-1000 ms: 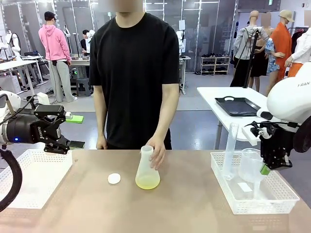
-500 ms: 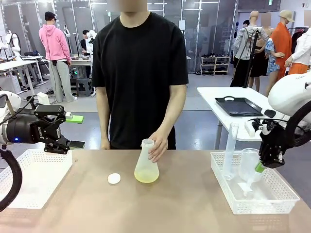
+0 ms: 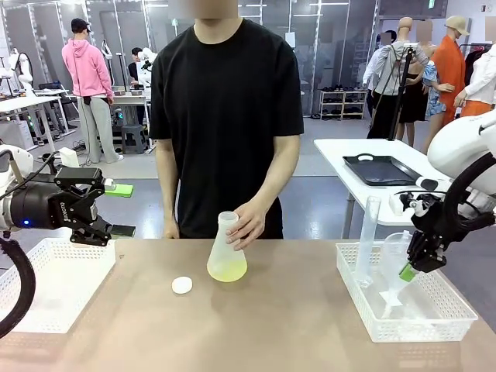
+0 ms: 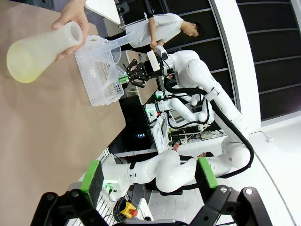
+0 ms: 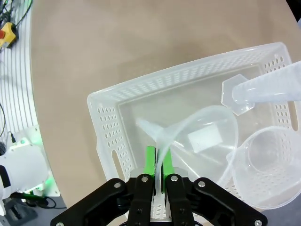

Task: Prepare the solutions needed for the experiment.
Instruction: Once the solution is in the Big flask , pick up the Plastic Funnel and place it back into the right Organizing basket.

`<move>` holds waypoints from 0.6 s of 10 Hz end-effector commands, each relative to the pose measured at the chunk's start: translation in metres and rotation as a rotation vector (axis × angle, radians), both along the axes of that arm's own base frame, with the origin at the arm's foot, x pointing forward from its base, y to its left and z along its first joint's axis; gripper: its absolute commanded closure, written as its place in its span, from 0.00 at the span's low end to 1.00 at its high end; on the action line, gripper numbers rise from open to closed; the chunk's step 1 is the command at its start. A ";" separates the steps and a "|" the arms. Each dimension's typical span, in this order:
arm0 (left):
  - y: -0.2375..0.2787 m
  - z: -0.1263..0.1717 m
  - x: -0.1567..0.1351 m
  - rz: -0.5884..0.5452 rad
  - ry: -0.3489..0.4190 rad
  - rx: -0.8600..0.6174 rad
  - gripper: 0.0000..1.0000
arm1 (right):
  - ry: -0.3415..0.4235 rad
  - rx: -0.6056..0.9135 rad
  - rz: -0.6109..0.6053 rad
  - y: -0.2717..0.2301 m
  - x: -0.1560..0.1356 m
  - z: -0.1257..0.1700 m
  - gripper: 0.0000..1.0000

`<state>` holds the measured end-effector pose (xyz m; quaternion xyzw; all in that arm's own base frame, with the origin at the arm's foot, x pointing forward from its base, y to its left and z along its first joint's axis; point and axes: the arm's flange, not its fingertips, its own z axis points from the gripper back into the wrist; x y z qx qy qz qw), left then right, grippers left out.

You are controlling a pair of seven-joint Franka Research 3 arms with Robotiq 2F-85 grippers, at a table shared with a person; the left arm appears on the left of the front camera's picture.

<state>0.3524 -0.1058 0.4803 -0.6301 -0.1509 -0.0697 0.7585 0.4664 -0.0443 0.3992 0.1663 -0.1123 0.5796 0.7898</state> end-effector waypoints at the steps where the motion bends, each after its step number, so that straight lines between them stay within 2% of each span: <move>1: -0.002 0.002 0.000 0.001 -0.002 -0.022 0.00 | 0.010 0.009 -0.037 0.004 -0.003 0.005 0.79; 5: -0.002 0.002 0.000 0.001 -0.002 -0.022 0.00 | -0.020 -0.006 -0.053 0.003 -0.016 0.011 0.47; 6: -0.002 0.002 0.000 0.001 -0.002 -0.022 0.00 | -0.028 -0.011 -0.060 0.003 -0.018 0.013 0.45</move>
